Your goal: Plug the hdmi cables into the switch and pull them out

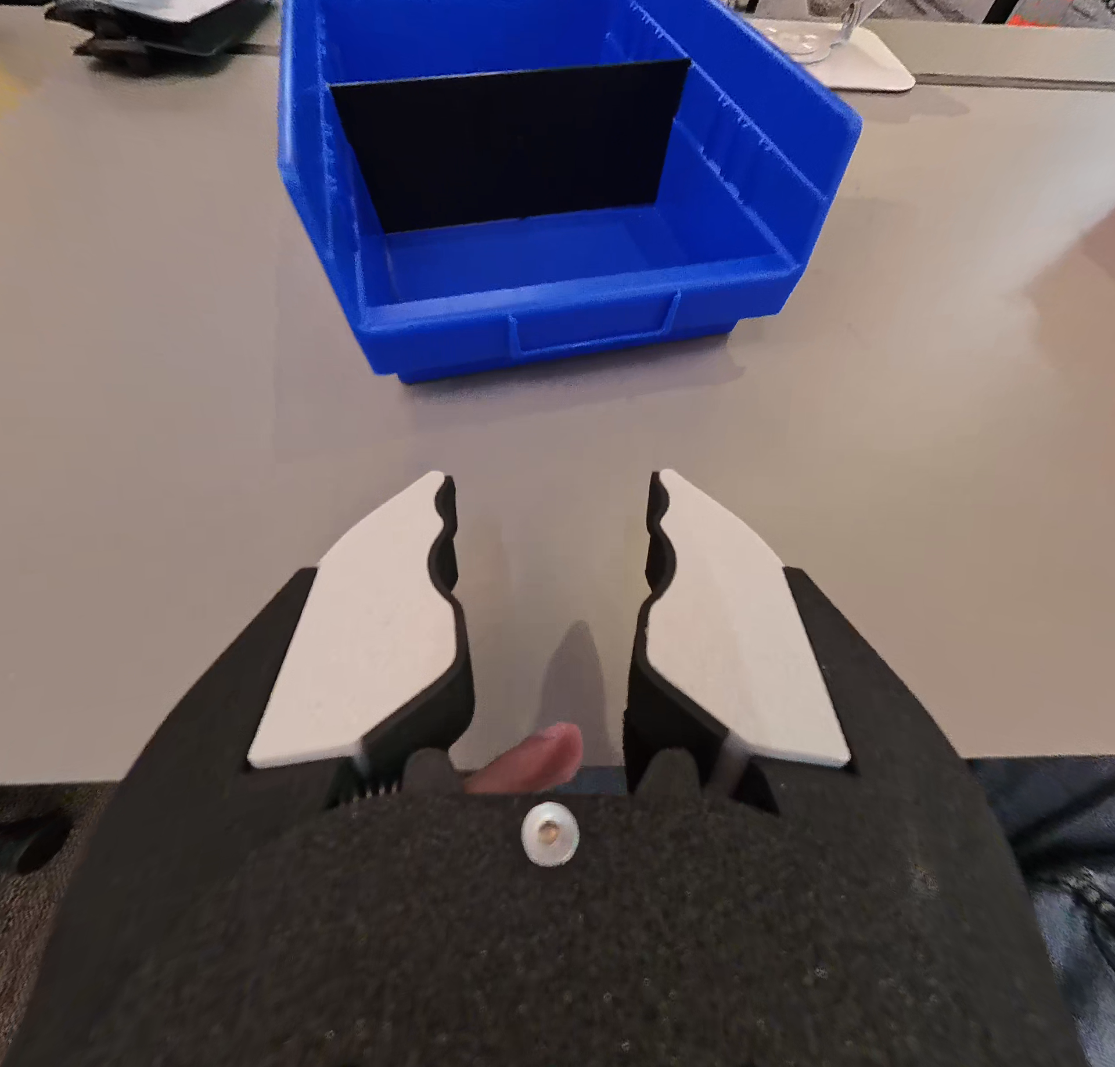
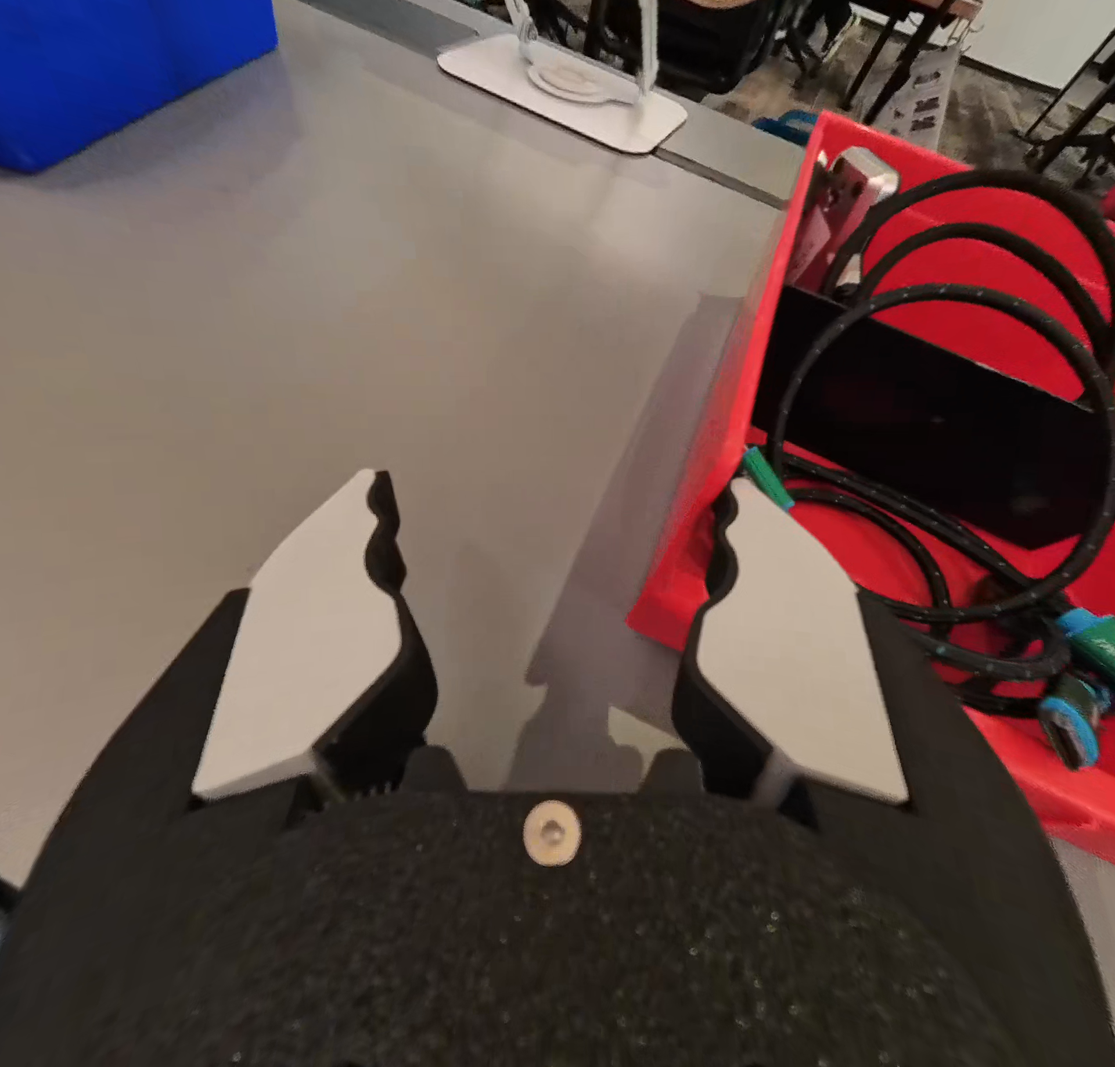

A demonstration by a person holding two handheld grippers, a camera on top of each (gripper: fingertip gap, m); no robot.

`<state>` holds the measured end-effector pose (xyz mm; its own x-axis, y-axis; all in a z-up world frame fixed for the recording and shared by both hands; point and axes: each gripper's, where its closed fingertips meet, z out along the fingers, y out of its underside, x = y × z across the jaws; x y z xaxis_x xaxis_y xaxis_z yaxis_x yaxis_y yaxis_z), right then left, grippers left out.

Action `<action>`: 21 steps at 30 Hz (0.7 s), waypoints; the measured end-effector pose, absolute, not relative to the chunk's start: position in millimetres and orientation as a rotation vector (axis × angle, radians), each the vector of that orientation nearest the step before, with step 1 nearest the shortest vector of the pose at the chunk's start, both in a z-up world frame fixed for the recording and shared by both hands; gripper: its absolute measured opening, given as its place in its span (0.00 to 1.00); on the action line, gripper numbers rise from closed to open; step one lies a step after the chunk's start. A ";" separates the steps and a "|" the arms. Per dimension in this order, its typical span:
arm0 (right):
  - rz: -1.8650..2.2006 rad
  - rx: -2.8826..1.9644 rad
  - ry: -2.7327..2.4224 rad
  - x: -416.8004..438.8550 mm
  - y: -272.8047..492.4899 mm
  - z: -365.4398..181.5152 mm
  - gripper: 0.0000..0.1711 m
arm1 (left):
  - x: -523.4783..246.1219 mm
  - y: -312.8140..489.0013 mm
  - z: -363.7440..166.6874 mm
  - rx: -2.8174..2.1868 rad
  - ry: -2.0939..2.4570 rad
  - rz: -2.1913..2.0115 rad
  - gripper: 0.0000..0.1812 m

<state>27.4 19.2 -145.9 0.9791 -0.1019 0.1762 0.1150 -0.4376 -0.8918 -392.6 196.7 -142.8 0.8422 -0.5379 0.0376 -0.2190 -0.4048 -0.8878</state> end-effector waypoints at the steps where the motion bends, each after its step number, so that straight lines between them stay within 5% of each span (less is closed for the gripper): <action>1: -0.229 -2.017 -0.010 24.3 22.8 -147.7 0.61 | -395.5 195.0 -144.0 -2.002 0.548 -0.395 0.33; 10: 0.112 -2.008 -0.200 -44.4 37.0 -141.8 0.74 | -373.9 185.4 -141.6 -1.975 0.618 -0.440 0.32; 13: 0.161 -1.951 -0.415 -97.1 29.6 -142.4 0.53 | -340.9 174.2 -136.8 -1.909 0.750 -0.484 0.33; 21: -0.002 -1.840 -0.558 -158.1 -20.1 -102.0 0.53 | -219.5 106.6 -118.5 -1.632 1.143 -0.815 0.35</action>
<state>-158.1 -20.1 -102.0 0.8869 0.3722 0.2737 0.3743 -0.2315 -0.8979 -219.5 106.6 -118.5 0.3410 -0.9401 0.0011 -0.3077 -0.1127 -0.9448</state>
